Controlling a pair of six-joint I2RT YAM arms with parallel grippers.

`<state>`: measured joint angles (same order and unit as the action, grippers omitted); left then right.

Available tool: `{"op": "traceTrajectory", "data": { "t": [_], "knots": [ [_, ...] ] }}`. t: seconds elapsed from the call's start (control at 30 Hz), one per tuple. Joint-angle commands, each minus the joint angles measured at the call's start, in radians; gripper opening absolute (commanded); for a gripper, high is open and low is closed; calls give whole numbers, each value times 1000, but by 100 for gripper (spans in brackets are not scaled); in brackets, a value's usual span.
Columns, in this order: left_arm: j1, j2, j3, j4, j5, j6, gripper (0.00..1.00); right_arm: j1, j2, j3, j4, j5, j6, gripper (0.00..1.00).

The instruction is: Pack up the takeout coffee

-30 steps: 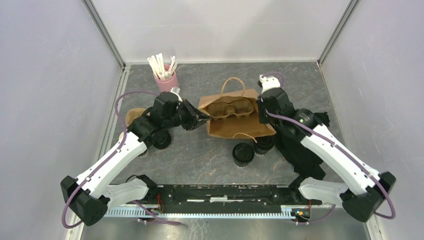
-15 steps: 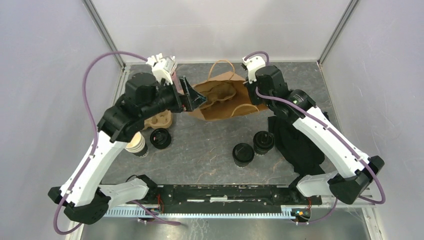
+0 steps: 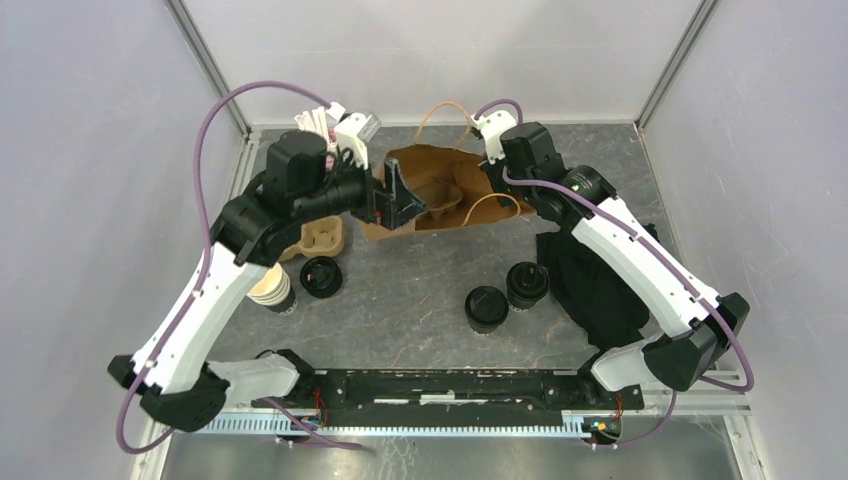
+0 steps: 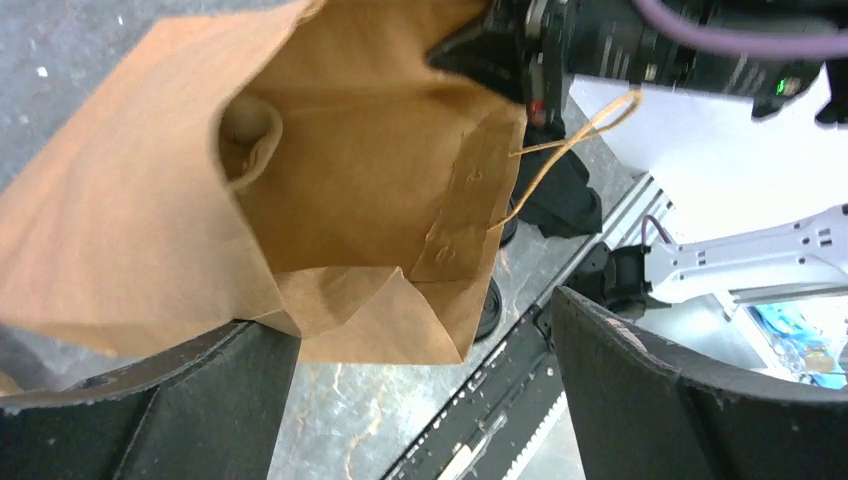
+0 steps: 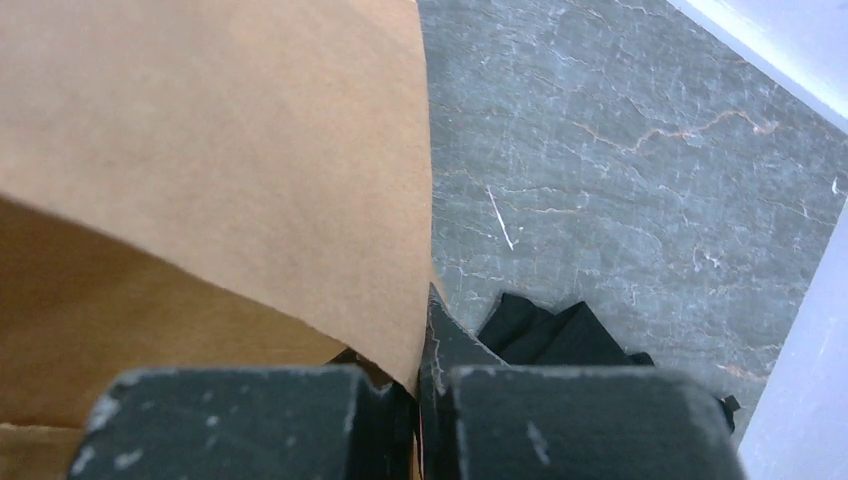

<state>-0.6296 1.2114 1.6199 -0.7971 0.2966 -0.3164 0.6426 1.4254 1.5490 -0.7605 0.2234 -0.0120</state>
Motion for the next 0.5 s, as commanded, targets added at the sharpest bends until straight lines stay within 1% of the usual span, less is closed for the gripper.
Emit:
{"op": "traceTrajectory", "data": {
  "t": [0.0,0.1,0.2,0.27,0.37,0.47],
  "knots": [
    [-1,-180,-168,130,-18,-110,99,-38,5,55,4,23,9,0],
    [-1,-249,-260,139,-15,-185,100,-60,19,67,8,1,3,0],
    [-1,-289,-314,109,-5,-246,100,-76,38,98,-8,-9,-15,0],
    [-1,-318,-330,73,-23,-273,100,-83,48,115,-21,-30,-29,0],
    [-1,-360,-334,60,-25,-298,99,-88,38,94,-5,-54,-36,0],
    [-1,-353,-311,127,-5,-303,100,-88,38,77,-2,-94,-45,0]
  ]
}}
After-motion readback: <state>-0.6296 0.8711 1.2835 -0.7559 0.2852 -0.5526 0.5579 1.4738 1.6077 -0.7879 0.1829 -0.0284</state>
